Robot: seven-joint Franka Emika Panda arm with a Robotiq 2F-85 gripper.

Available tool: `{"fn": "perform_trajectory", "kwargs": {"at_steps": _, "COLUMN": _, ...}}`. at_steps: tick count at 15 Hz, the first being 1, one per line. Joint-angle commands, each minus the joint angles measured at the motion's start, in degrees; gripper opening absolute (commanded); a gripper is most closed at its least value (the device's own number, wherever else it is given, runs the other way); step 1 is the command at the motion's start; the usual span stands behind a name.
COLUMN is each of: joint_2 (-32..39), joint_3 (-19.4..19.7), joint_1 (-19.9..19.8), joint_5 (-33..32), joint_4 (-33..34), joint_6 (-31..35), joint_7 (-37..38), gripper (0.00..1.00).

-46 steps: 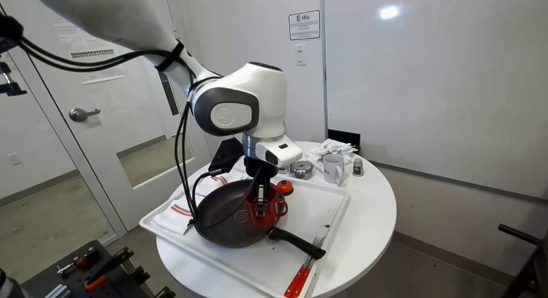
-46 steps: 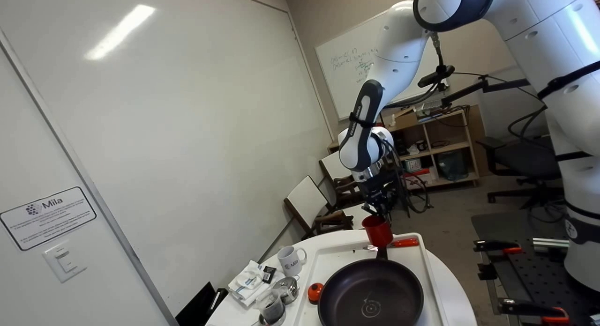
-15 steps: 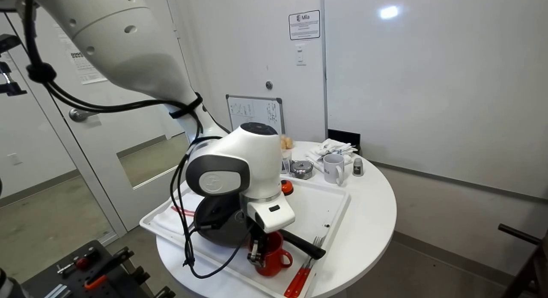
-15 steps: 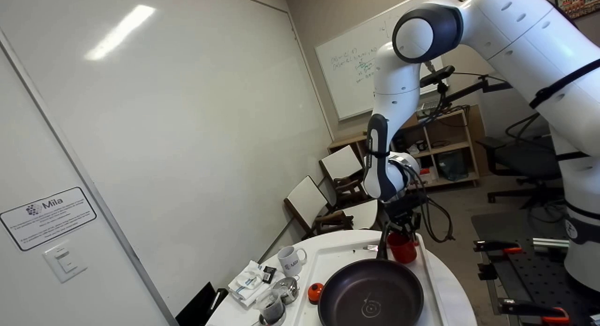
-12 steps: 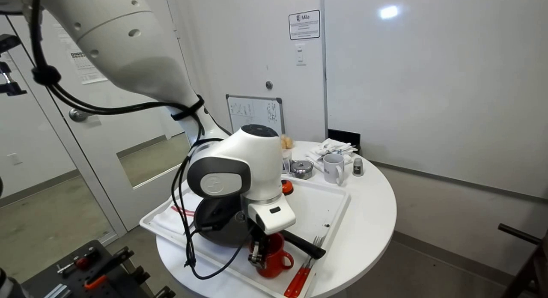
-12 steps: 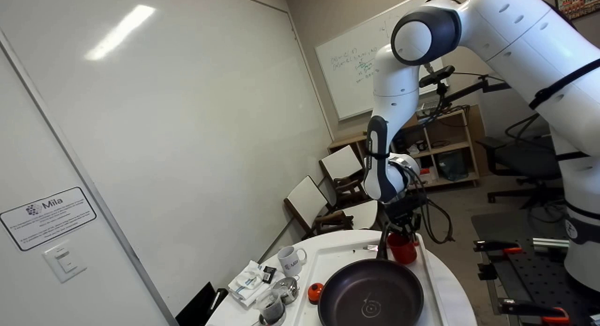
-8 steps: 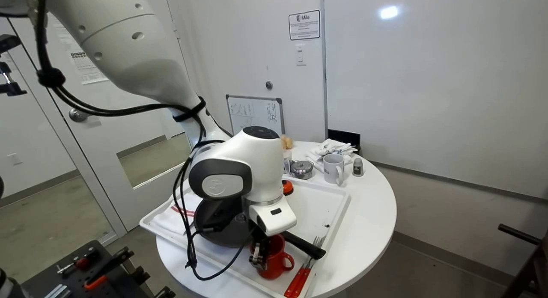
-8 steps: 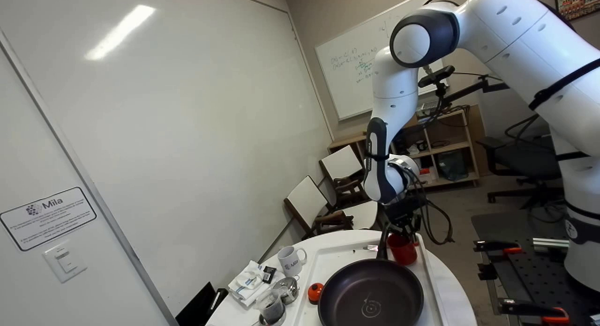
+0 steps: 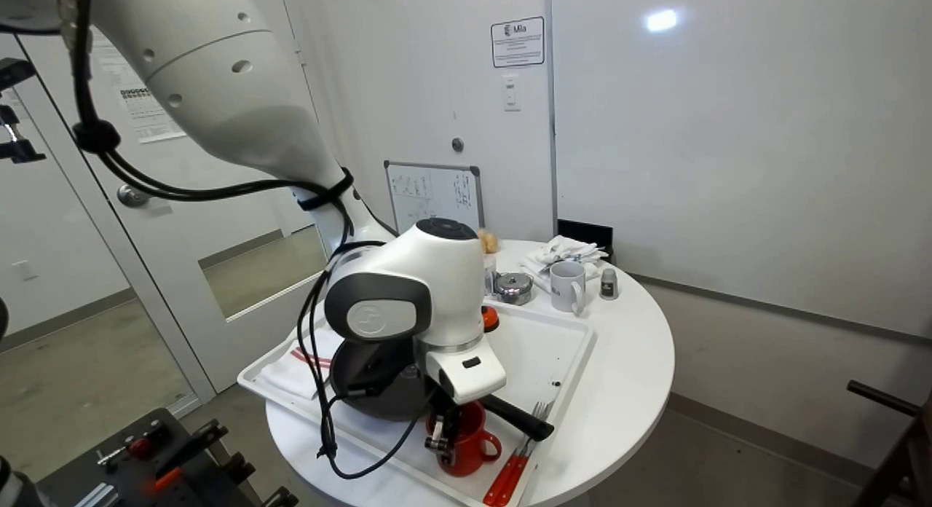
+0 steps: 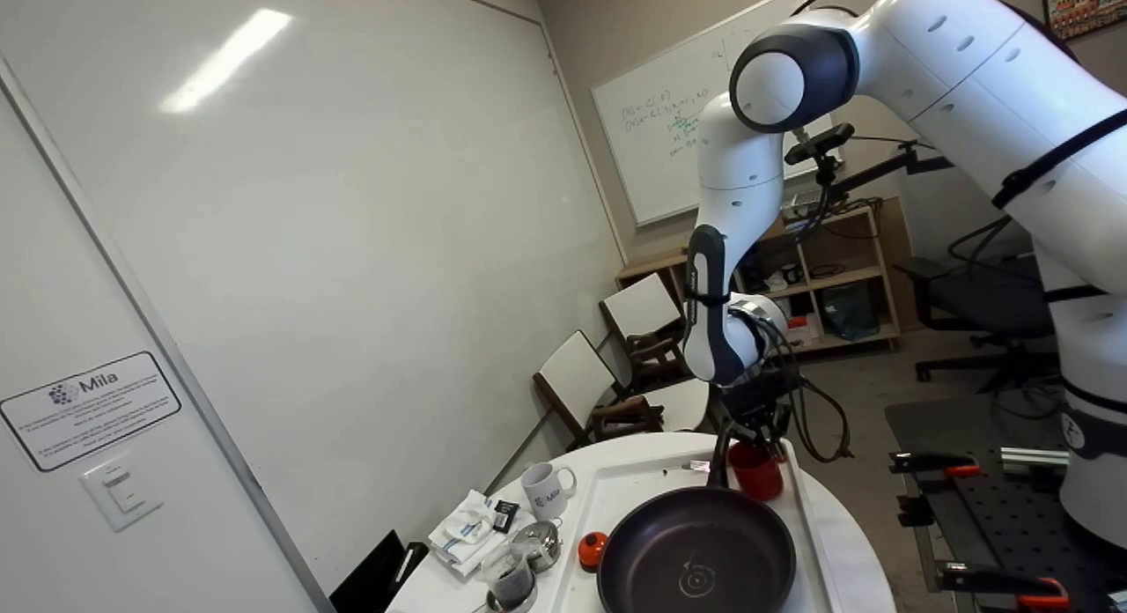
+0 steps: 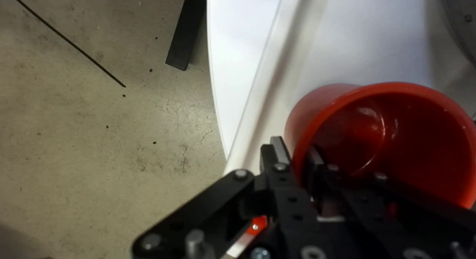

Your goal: Move the orange cup to the right front corner of the tray

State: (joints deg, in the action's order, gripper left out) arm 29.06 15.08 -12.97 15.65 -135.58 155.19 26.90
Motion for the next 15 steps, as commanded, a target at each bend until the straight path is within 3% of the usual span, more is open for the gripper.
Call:
{"fn": "perform_trajectory", "kwargs": {"at_steps": 1, "joint_2": 0.6, "joint_3": 0.3, "joint_1": 0.6, "joint_5": 1.3, "joint_4": 0.7, "joint_6": 0.3, "joint_7": 0.3, "gripper": 0.46}}
{"fn": "perform_trajectory", "kwargs": {"at_steps": 8, "joint_2": 0.6, "joint_3": 0.5, "joint_1": 0.7, "joint_5": 1.2, "joint_4": 0.8, "joint_6": 0.0, "joint_7": 0.6, "gripper": 0.97}}
{"fn": "perform_trajectory", "kwargs": {"at_steps": 15, "joint_2": 0.7, "joint_3": 0.8, "joint_1": 0.8, "joint_5": 1.0, "joint_4": 1.0, "joint_6": -0.3, "joint_7": 1.0, "gripper": 1.0}}
